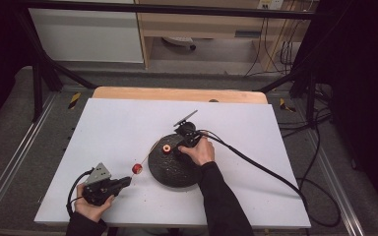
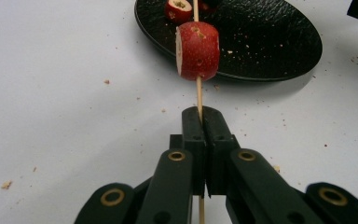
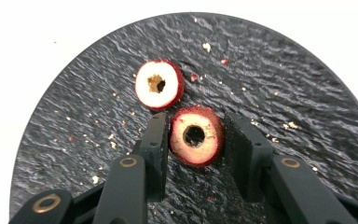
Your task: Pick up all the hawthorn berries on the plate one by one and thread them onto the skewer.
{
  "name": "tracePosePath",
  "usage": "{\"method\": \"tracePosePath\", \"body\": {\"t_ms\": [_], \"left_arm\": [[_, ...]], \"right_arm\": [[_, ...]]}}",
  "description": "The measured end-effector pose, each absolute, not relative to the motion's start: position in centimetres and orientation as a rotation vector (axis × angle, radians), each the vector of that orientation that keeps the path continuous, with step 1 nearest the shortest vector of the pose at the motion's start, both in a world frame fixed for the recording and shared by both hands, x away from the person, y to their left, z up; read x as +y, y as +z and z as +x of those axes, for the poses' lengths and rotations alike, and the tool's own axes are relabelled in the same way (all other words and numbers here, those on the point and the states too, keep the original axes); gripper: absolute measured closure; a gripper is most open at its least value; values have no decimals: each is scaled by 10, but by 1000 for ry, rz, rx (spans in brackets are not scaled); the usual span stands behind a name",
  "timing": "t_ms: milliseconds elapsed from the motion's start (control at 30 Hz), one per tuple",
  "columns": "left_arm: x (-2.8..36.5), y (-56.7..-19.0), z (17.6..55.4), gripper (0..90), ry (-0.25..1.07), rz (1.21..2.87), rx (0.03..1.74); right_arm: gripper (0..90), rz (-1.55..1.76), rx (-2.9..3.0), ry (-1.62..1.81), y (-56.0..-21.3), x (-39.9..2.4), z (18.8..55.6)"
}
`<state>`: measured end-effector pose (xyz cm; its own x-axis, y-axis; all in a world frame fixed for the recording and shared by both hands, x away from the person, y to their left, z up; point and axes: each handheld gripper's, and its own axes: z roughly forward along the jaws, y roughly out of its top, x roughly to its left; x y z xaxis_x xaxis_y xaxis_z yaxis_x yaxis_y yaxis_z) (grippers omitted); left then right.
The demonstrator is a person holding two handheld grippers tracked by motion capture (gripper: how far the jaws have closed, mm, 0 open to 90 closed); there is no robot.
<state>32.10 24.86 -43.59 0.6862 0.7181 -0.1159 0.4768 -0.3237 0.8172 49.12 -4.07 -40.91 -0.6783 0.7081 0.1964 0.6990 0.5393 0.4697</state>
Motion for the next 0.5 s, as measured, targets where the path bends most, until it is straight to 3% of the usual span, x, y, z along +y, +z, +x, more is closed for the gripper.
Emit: {"method": "tracePosePath", "body": {"t_ms": [500], "left_arm": [[247, -436, 320, 886, 337, 1985, 918]], "right_arm": [[624, 1265, 2697, 937, -386, -51, 475]]}}
